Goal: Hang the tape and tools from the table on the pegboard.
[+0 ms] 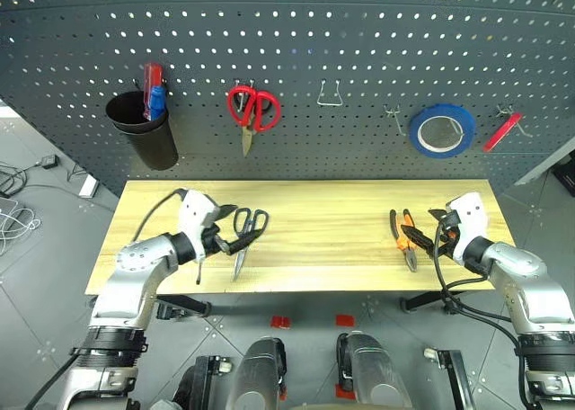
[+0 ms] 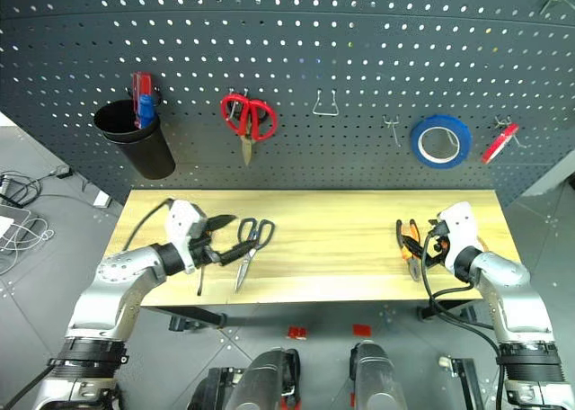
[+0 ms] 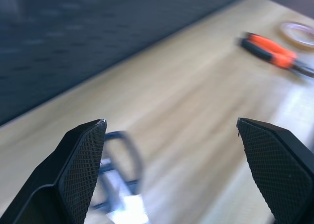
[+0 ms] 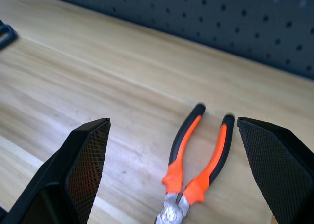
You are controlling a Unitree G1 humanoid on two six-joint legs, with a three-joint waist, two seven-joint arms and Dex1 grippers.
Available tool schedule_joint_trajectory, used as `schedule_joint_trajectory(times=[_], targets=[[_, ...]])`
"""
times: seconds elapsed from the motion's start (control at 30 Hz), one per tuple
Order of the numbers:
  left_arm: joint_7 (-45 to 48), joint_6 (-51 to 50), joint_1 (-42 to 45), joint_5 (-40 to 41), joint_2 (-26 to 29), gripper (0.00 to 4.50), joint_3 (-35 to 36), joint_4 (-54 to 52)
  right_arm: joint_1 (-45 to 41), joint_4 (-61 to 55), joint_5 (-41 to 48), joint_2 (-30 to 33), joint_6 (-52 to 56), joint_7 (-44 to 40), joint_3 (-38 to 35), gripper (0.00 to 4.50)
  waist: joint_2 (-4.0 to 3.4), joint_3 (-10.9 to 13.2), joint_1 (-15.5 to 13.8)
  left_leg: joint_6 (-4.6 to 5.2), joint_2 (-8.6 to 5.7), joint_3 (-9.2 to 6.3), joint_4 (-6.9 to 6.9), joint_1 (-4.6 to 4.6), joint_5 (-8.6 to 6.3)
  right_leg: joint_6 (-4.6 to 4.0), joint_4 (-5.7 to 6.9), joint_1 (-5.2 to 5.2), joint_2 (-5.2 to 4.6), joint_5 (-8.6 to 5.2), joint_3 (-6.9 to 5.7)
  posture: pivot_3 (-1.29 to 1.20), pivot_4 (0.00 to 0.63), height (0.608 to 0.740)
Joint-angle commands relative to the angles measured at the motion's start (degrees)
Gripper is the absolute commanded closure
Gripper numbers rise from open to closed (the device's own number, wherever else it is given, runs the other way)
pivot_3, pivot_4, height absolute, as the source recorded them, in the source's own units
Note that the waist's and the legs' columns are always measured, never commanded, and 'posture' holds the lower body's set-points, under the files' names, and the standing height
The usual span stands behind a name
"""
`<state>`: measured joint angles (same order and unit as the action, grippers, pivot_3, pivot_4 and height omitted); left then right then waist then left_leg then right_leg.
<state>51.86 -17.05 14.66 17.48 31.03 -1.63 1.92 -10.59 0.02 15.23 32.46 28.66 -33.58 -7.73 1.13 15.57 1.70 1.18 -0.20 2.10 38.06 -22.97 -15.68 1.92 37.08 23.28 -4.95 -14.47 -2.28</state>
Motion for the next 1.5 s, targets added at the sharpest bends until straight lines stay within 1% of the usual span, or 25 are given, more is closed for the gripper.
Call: schedule_joint_trajectory(times=[0.03, 0.1, 0.13, 0.27, 0.33, 0.47, 0.6, 0.7, 0.9, 1.0, 1.03, 1.07, 1.13, 1.27, 1.3, 1.37, 1.47, 1.5], targets=[[2.49, -0.45, 2.68, -2.03, -3.28, 0.0, -8.58, -4.03, -2.47, 1.66, -2.19, 1.16, 4.89, 4.6, -1.24, 0.06, -0.05, 0.72, 0.0, 0.0, -0.01, 0.0, 0.0, 0.01, 0.0, 0.0, -0.01, -0.01, -0.01, 0.0, 0.0, -0.1, 0.358, 0.74], [2.69, -1.28, 4.43, -3.36, -6.02, 0.0, -12.81, -3.77, -3.89, 4.11, -3.18, 1.55, 6.55, 6.23, -1.32, 0.06, -0.04, 1.27, 0.05, 0.04, -0.09, 0.0, 0.02, -0.02, 0.02, -0.01, 0.0, 0.01, -0.09, 0.01, 0.0, -0.13, 0.373, 0.74], [2.82, -1.63, 4.81, -3.74, -6.61, 0.0, -13.94, -3.86, -4.21, 4.52, -3.41, 1.61, 6.97, 6.58, -1.35, 0.06, -0.05, 1.5, 0.17, 0.04, -0.09, 0.0, 0.02, -0.02, 0.02, -0.01, 0.0, 0.0, -0.09, 0.01, 0.0, -0.14, 0.376, 0.74], [2.55, -1.82, 7.46, -5.61, -11.87, 0.0, -19.37, -1.63, -8.26, 12.21, -4.91, 2.85, 7.14, 7.46, -1.37, 0.06, -0.09, 2.69, 1.0, 0.05, -0.09, 0.02, -0.02, -0.07, 0.02, -0.01, -0.01, 0.08, -0.07, 0.01, -0.01, -0.18, 0.401, 0.74], [2.35, -1.7, 8.59, -6.4, -13.99, 0.0, -20.98, -0.5, -10.78, 17.67, -4.96, 3.06, 6.45, 7.81, -2.14, 0.06, -0.11, 3.12, 1.59, 0.06, -0.09, 0.03, -0.01, -0.09, 0.02, -0.01, -0.01, 0.09, -0.06, 0.01, -0.02, -0.18, 0.411, 0.74], [1.28, -1.98, 10.06, -7.22, -17.11, 0.0, -22.15, 0.26, -14.3, 24.99, -3.93, 2.39, 4.68, 7.36, -3.76, 0.06, -0.07, 4.24, 2.29, 0.08, -0.09, 0.06, 0.0, -0.08, 0.04, 0.0, 0.03, 0.09, -0.02, 0.01, -0.01, -0.18, 0.433, 0.74], [0.91, -3.26, 9.66, -7.38, -17.96, 0.0, -22.94, -1.91, -15.79, 28.94, -3.81, 1.23, 3.06, 6.01, -3.43, 0.06, -0.03, 5.46, 2.83, 0.08, -0.09, 0.07, 0.02, -0.08, 0.05, 0.02, 0.07, 0.08, -0.02, 0.01, -0.01, -0.17, 0.442, 0.74], [0.31, -4.23, 8.63, -7.5, -17.31, 0.0, -22.58, -3.51, -16.31, 30.41, -4.71, 0.15, 2.27, 5.76, -2.0, 0.06, -0.06, 6.04, 3.04, 0.06, -0.09, 0.08, 0.0, -0.09, 0.06, 0.05, 0.05, 0.08, -0.02, 0.0, -0.02, -0.17, 0.449, 0.74], [-1.0, -5.68, 7.29, -7.11, -15.88, 0.0, -21.49, -6.4, -18.27, 35.75, -6.45, -1.82, 2.74, 8.09, -1.1, 0.06, 0.27, 6.76, 3.21, 0.01, -0.08, 0.11, 0.06, -0.05, 0.09, 0.16, 0.1, 0.05, -0.02, 0.06, 0.0, -0.14, 0.463, 0.74], [-1.9, -6.44, 7.61, -6.76, -15.7, 0.0, -20.55, -6.97, -18.6, 36.95, -6.29, -2.51, 2.86, 9.28, -1.96, 0.58, 0.33, 6.81, 2.96, 0.01, -0.08, 0.08, 0.09, -0.04, 0.09, 0.21, 0.08, 0.01, -0.02, 0.09, -0.02, -0.13, 0.468, 0.74], [-2.16, -6.66, 7.76, -6.68, -15.7, 0.0, -20.17, -7.03, -18.58, 36.52, -5.74, -2.78, 3.36, 9.34, -2.45, 0.98, 0.36, 6.83, 2.92, 0.01, -0.08, 0.08, 0.09, -0.04, 0.09, 0.22, 0.05, 0.0, -0.03, 0.1, -0.02, -0.13, 0.468, 0.74], [-2.24, -6.8, 7.89, -6.62, -15.66, 0.0, -19.88, -7.03, -18.53, 35.86, -5.25, -2.99, 3.89, 9.36, -2.92, 1.23, 0.41, 6.89, 2.91, 0.01, -0.08, 0.08, 0.09, -0.04, 0.09, 0.23, 0.05, -0.01, -0.03, 0.1, -0.02, -0.13, 0.468, 0.74], [-2.17, -6.81, 8.11, -6.53, -15.54, 0.0, -19.49, -6.84, -18.24, 34.3, -4.68, -3.22, 4.83, 9.5, -3.49, 1.89, 0.5, 7.04, 2.93, 0.0, -0.08, 0.08, 0.07, -0.03, 0.09, 0.23, 0.04, 0.0, -0.02, 0.1, -0.02, -0.14, 0.468, 0.74], [-2.85, -5.4, 8.99, -6.44, -16.19, 0.0, -18.34, -5.39, -16.77, 29.23, -3.95, -3.27, 6.36, 10.77, -5.16, 3.18, 0.51, 7.29, 2.94, -0.08, -0.07, 0.08, 0.01, -0.04, 0.14, 0.23, 0.01, 0.01, -0.02, 0.1, -0.03, -0.15, 0.468, 0.74], [-3.01, -5.21, 9.12, -6.43, -16.39, 0.0, -18.14, -5.19, -16.54, 28.44, -3.8, -3.27, 6.67, 10.93, -5.4, 3.43, 0.46, 7.4, 2.9, -0.1, -0.07, 0.08, 0.01, -0.04, 0.14, 0.23, 0.01, 0.01, -0.02, 0.1, -0.03, -0.15, 0.468, 0.74], [-3.85, -4.56, 9.78, -5.86, -17.42, 0.0, -16.71, -4.3, -15.02, 22.78, -2.55, -3.72, 8.34, 12.06, -7.0, 4.03, 0.33, 7.52, 2.9, -0.17, -0.07, 0.09, 0.01, -0.05, 0.18, 0.23, 0.0, 0.03, -0.03, 0.1, -0.02, -0.17, 0.468, 0.74], [-3.89, -2.6, 10.08, -4.26, -18.34, 0.0, -14.13, -4.13, -10.0, 7.23, 1.48, -6.96, 10.53, 14.16, -10.41, 4.06, 0.13, 7.73, 2.95, -0.24, -0.07, 0.08, -0.06, -0.14, 0.22, 0.25, -0.01, 0.15, -0.02, 0.09, -0.03, -0.21, 0.464, 0.74], [-4.01, -2.07, 10.11, -4.22, -18.64, 0.0, -13.89, -3.92, -9.08, 4.74, 2.38, -7.61, 10.7, 14.23, -11.11, 4.06, 0.01, 7.8, 2.95, -0.28, -0.07, 0.09, -0.08, -0.22, 0.25, 0.26, -0.01, 0.23, -0.03, 0.09, -0.03, -0.23, 0.46, 0.74]])
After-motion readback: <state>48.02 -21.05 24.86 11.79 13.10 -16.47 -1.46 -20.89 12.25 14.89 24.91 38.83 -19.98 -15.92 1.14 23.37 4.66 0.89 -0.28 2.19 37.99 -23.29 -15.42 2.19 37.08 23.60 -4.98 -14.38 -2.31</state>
